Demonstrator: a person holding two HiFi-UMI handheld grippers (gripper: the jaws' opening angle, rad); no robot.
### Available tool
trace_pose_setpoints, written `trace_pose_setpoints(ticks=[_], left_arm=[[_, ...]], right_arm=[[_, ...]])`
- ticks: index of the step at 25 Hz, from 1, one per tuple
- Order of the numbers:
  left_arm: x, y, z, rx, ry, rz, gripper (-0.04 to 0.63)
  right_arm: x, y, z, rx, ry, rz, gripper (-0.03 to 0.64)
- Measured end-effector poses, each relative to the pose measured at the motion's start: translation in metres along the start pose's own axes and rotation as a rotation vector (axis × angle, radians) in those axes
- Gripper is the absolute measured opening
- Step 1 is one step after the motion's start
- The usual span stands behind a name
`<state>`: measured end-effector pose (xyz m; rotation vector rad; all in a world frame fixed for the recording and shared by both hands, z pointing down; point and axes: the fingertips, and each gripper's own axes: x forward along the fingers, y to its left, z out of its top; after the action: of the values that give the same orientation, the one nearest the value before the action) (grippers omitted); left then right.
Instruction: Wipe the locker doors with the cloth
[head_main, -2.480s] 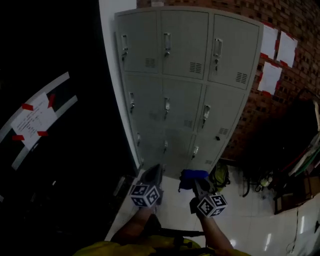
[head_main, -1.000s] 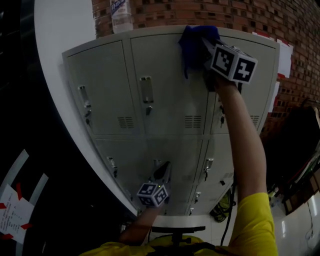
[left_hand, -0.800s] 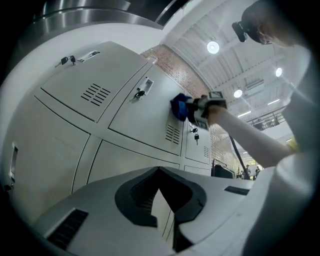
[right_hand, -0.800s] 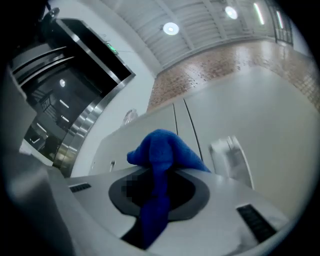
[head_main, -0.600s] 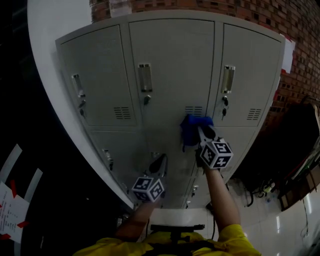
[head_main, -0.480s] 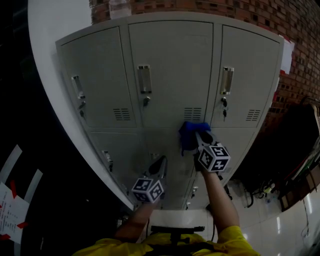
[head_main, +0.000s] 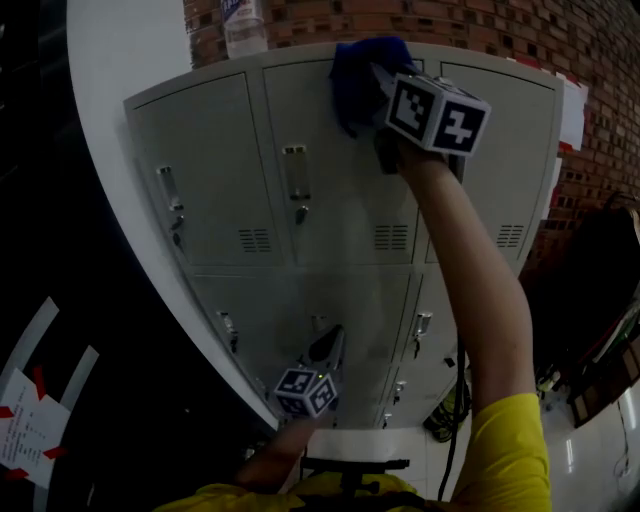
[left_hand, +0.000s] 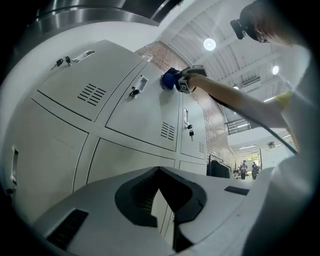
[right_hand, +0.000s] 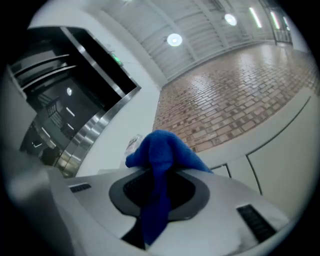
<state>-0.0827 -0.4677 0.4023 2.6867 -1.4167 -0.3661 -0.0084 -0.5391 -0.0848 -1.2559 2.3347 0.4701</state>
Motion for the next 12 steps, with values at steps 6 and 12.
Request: trace_pose_setpoints(ticks=[6, 12], left_arm=[[-0.016, 0.016, 0.002, -0.003, -0.014, 0.039, -0.008], [-0.021, 0.024, 0.002, 0.003, -0.008, 0.054, -0.008]], right_arm=[[-0.026, -0.003, -0.074, 0.032, 0.111, 0.028, 0.072], [-0.148, 0.017, -0.286, 0.048, 0.287, -0.004, 0.072]])
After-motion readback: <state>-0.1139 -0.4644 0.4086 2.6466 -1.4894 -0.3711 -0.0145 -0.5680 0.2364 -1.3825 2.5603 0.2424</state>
